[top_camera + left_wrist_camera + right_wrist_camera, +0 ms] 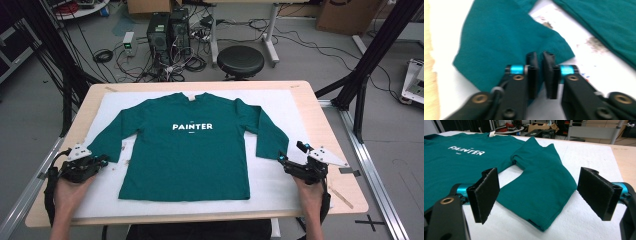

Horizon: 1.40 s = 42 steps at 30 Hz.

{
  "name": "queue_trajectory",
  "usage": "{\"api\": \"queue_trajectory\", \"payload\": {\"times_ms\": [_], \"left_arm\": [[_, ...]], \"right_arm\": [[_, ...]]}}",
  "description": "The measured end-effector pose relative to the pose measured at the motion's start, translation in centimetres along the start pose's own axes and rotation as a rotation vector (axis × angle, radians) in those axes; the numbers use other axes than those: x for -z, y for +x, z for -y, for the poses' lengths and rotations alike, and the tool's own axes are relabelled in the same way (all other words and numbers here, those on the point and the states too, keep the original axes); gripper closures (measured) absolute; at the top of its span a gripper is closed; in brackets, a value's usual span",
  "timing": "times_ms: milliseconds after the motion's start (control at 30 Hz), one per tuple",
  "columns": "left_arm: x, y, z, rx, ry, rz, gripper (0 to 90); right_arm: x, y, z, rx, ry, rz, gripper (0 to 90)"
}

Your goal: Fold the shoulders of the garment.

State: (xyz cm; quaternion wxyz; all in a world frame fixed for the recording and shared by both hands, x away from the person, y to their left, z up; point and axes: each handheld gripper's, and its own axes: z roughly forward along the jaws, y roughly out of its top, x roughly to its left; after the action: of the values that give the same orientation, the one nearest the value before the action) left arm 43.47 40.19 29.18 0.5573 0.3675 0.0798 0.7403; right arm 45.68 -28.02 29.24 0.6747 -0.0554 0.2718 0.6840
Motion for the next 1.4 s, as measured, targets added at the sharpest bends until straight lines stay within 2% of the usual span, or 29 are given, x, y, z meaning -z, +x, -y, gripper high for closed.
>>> {"api": "queue_trajectory", "payload": {"times_ms": [200, 267, 400, 467, 533, 667, 767, 900, 967, 1000, 1233, 1400], "left_arm": [[0.1, 0.2, 0.0, 0.024, -0.012, 0.007, 85.4], [0.4, 0.2, -0.1, 0.056, -0.06, 0.046, 85.4], [0.8, -0.1, -0.6, 0.061, -0.098, 0.059, 85.4], [1.2, -0.4, -1.0, 0.077, -0.139, 0.068, 85.5], [1.3, -0.4, -1.1, 0.086, -0.147, 0.075, 85.6], [1.3, -0.6, -1.7, 0.133, -0.178, 0.107, 85.6], [1.2, -0.6, -2.1, 0.153, -0.186, 0.111, 85.6], [0.9, -1.0, -3.2, 0.172, -0.205, 0.118, 85.6], [0.7, -1.3, -4.0, 0.173, -0.215, 0.111, 85.6], [0.4, -1.5, -4.9, 0.186, -0.225, 0.12, 85.7], [-0.9, -2.8, -7.1, 0.179, -0.223, 0.112, 85.6], [-1.9, -3.9, -8.5, 0.189, -0.237, 0.126, 85.6]], "right_arm": [[0.0, 0.0, 0.0, 0.001, 0.001, 0.0, 18.4], [0.0, 0.0, 0.0, 0.001, -0.001, 0.001, 18.4], [0.0, 0.0, 0.0, 0.001, -0.003, 0.002, 18.4], [0.0, 0.1, 0.0, -0.002, -0.002, 0.003, 18.4], [0.0, 0.0, 0.0, 0.003, -0.002, 0.004, 18.4], [0.0, 0.1, 0.0, 0.0, -0.002, 0.005, 18.4], [0.0, 0.1, 0.0, -0.001, 0.0, 0.009, 18.5], [0.0, 0.1, 0.0, 0.002, 0.0, 0.011, 18.5], [0.0, 0.1, 0.0, 0.004, -0.003, 0.013, 18.5], [0.0, 0.1, 0.0, 0.005, -0.003, 0.012, 18.5], [0.0, 0.1, 0.0, 0.003, -0.002, 0.01, 18.5], [0.0, 0.1, 0.0, 0.005, -0.002, 0.011, 18.5]]}}
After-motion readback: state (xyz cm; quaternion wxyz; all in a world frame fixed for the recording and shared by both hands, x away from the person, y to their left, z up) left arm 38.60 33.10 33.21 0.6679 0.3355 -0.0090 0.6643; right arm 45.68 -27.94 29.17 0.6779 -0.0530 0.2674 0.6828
